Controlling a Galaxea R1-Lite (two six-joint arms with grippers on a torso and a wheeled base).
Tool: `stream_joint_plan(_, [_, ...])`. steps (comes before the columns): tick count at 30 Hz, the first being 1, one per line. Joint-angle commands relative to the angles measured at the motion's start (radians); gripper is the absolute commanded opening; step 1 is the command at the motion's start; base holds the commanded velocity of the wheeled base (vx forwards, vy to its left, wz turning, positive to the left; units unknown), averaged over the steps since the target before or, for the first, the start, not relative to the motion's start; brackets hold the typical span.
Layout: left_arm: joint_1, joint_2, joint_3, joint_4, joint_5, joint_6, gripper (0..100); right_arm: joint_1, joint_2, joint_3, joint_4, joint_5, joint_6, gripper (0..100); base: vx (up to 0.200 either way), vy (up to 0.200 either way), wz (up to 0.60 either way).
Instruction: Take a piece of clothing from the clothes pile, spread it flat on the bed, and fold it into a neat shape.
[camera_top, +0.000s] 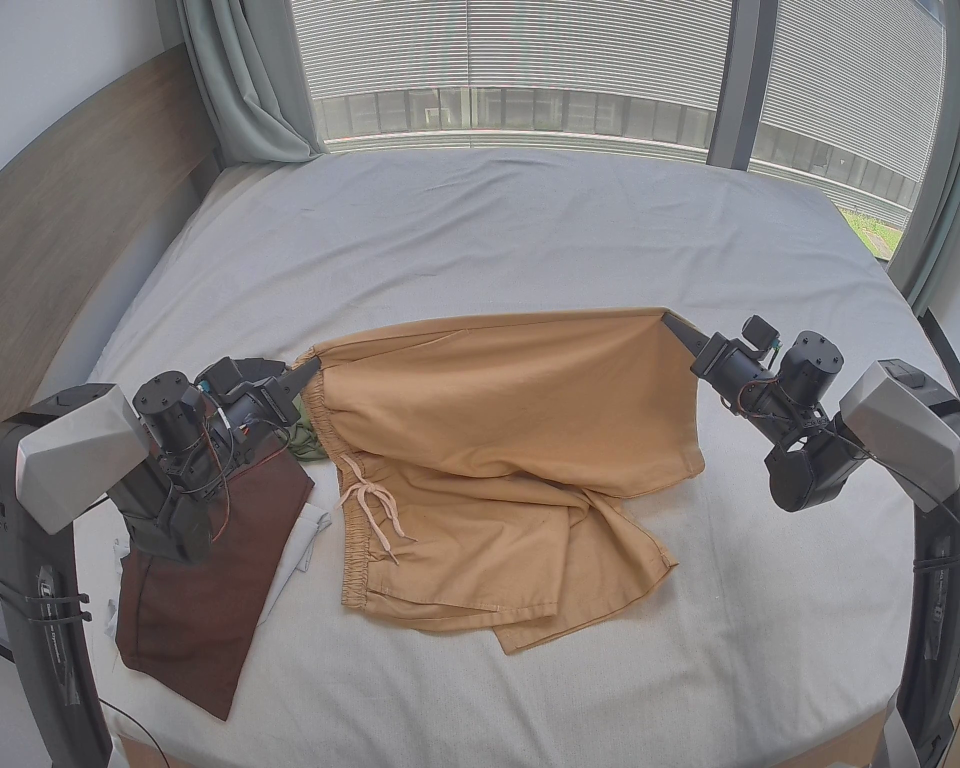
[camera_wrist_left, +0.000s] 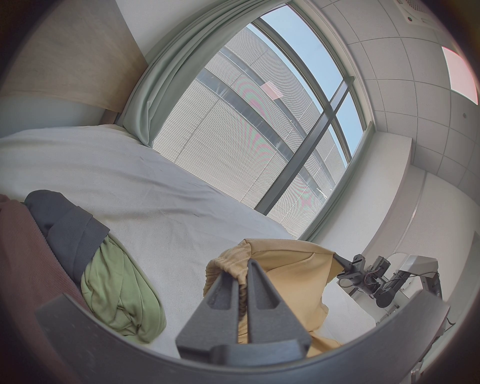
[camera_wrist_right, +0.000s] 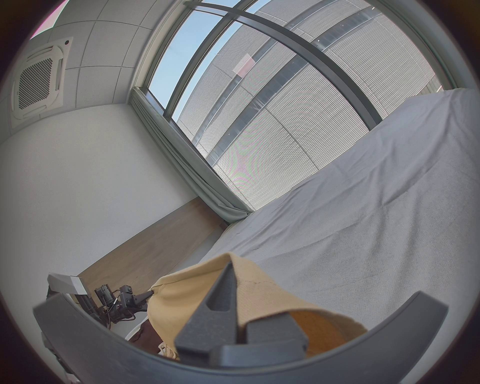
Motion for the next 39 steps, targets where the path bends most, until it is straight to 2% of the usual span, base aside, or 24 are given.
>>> stream_joint_plan(1, [0.002,0.044,-0.031,-0.001,0.001,-0.006,0,0.006,0.049,-0.054,0.02,0.001,0.0,0,0.0,0.0,0.0])
stream_joint_plan(8, [0.002,0.083,-0.071,-0.001,0.016,-0.012,0,0.001,0.081,-0.119,0.046,0.001,0.002,0,0.0,0.0,0.0])
stream_joint_plan(15, [-0.008,0.129,-0.137,-0.002,0.05,-0.086,0,0.0,0.119,-0.189,0.098,0.001,0.0,0,0.0,0.0,0.0])
stream_joint_plan(31, [-0.013,0.192,-0.238,-0.001,0.056,-0.097,0,0.0,0.168,-0.294,0.163,0.001,-0.005,0,0.0,0.0,0.0])
stream_joint_plan(32, [-0.011,0.198,-0.243,-0.001,0.056,-0.098,100,0.0,0.171,-0.297,0.166,0.001,-0.005,0,0.0,0.0,0.0])
stream_joint_plan(33, [-0.011,0.198,-0.243,-0.001,0.056,-0.098,100,0.0,0.171,-0.297,0.166,0.001,-0.005,0,0.0,0.0,0.0])
stream_joint_plan(34, [-0.011,0.209,-0.253,-0.002,0.056,-0.097,100,0.0,0.176,-0.307,0.171,0.001,-0.003,100,0.0,0.0,0.0])
stream_joint_plan(39, [-0.011,0.206,-0.261,-0.001,0.056,-0.106,100,-0.002,0.202,-0.373,0.18,-0.006,-0.001,100,0.0,0.0,0.0])
